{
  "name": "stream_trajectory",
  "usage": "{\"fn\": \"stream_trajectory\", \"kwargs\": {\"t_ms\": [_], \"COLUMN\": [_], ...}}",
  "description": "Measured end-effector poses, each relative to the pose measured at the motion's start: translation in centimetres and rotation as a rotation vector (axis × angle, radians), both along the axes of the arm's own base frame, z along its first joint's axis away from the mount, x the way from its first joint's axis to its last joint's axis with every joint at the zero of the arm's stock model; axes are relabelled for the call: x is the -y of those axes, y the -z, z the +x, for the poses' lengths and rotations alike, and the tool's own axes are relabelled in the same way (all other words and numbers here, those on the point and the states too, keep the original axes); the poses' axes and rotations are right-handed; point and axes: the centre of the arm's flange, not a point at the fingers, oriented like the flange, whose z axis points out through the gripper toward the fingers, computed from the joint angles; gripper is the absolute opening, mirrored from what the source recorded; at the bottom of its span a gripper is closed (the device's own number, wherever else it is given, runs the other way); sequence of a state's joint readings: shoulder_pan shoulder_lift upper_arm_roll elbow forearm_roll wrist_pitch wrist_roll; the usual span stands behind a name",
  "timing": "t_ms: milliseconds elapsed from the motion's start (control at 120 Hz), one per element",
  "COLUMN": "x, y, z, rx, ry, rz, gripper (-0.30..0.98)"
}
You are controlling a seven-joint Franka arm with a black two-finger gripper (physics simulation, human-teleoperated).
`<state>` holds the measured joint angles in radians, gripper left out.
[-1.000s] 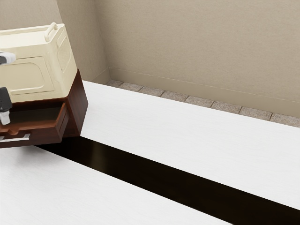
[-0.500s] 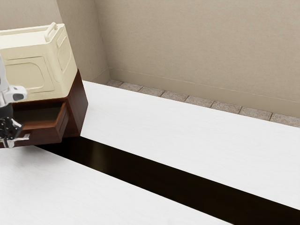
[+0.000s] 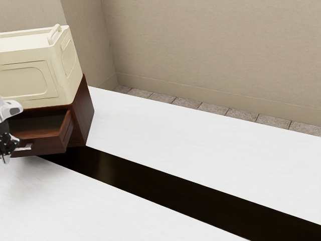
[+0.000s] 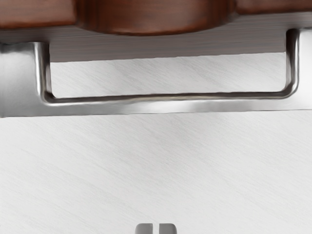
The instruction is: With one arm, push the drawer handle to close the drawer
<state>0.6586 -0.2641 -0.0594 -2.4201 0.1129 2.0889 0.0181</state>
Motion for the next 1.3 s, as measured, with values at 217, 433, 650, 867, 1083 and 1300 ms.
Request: {"fn": "stream_trajectory", "kwargs": {"t_ms": [217, 433, 650, 867, 1083, 1300], "x": [-1.0, -1.5, -2.1, -2.9, -3.9, -4.9], "y": [0.1, 0.3, 0.5, 0.7, 1.0, 1.4], "z": [0.9, 1.9, 2.8, 3.4, 4.7, 6.4], "rx": [0.021, 0.029, 0.036, 0.035, 0.034, 0.036], "ry": [-0.028, -0.039, -0.050, -0.062, -0.063, -0.057], "rz": [0.019, 0.025, 0.028, 0.031, 0.036, 0.032], "gripper": [-0.10, -0.10, -0.10, -0.10, -0.10, -0.10]}}
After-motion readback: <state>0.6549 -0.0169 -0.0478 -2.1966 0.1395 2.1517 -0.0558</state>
